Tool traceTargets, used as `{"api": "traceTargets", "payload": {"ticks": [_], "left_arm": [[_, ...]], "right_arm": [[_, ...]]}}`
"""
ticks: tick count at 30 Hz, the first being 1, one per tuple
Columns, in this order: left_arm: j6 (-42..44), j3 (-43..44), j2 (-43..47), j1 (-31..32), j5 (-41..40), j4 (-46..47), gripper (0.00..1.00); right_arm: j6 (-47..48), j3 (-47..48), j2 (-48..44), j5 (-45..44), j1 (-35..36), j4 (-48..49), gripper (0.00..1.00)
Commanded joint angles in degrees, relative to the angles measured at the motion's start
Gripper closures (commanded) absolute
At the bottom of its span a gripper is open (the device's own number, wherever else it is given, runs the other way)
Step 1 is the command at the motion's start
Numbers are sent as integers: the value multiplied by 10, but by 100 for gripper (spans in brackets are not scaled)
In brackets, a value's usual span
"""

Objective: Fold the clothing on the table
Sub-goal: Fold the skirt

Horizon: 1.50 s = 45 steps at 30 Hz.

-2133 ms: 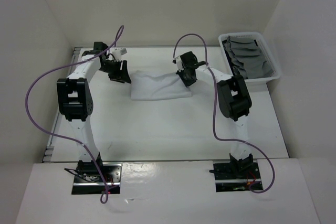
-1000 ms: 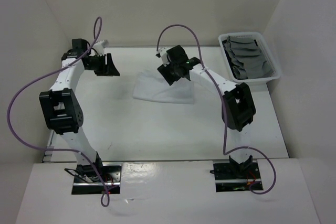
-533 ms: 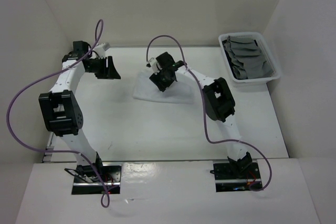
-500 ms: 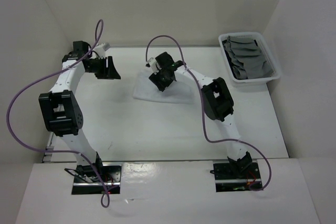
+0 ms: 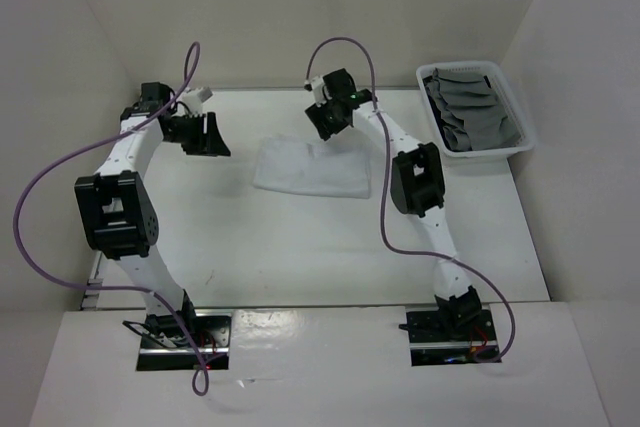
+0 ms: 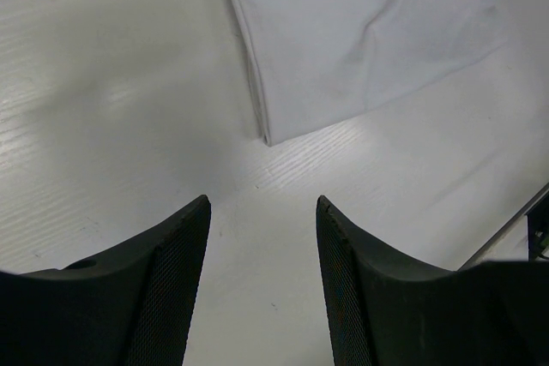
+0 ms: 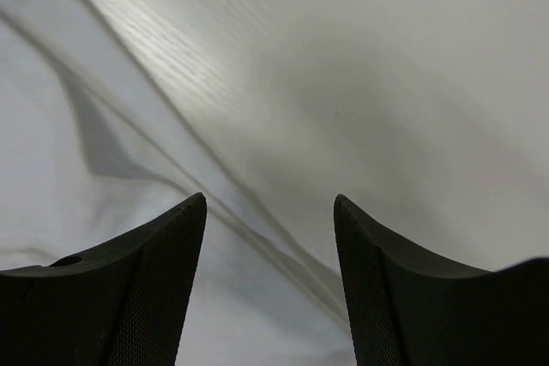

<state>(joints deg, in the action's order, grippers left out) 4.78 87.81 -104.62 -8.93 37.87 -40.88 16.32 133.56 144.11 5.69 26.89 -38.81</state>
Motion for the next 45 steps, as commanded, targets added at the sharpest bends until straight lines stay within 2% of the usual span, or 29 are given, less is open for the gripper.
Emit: {"api": "traceTargets", "payload": {"ticks": [1,3,5,6,9,13,15,18,23,30,34,36,37,41,42,45], "left_arm": [[22,-4,-5,-2,24,-2,40],[22,-4,-10,-2,24,-2,40],[22,-10,-16,8,18,-8,40],[22,-10,-16,15,11,-8,40],[7,-23,-30,42,5,12,40],[-20,-30,-71,74,-3,30,46],[-20,-24,-106,90,-3,35,52],[-25,-7,-139,99,-15,52,59],[-42,4,-157,130,-37,77,59],[-53,34,-159,136,-68,77,59],[-58,18,-112,125,-86,98,49],[-53,13,-112,125,-117,105,44],[-53,13,-112,125,-125,105,38],[-53,13,-128,131,-143,110,29],[-53,13,-138,138,-148,110,23],[-48,26,-158,149,-161,110,19]], "right_arm": [[-20,21,23,-47,-17,-38,34],[-33,8,9,-32,-38,-51,34],[-57,-64,-54,-17,-43,-24,34],[-57,-138,-114,-11,-43,-7,34],[-57,-264,-201,-31,-29,47,34],[-63,-357,-297,-31,-15,52,34],[-68,-400,-317,-26,-10,58,34],[-62,-442,-352,-39,-10,64,34],[-56,-472,-380,-57,-10,52,34],[-63,-514,-392,-23,-10,31,34],[-63,-531,-398,-23,-10,31,34],[-70,-531,-398,-23,-10,24,34],[-70,-531,-398,-17,-10,16,34],[-75,-537,-398,-12,-10,-7,34],[-75,-537,-398,-7,-10,-7,34],[-75,-548,-392,-7,-10,-21,32]]}}
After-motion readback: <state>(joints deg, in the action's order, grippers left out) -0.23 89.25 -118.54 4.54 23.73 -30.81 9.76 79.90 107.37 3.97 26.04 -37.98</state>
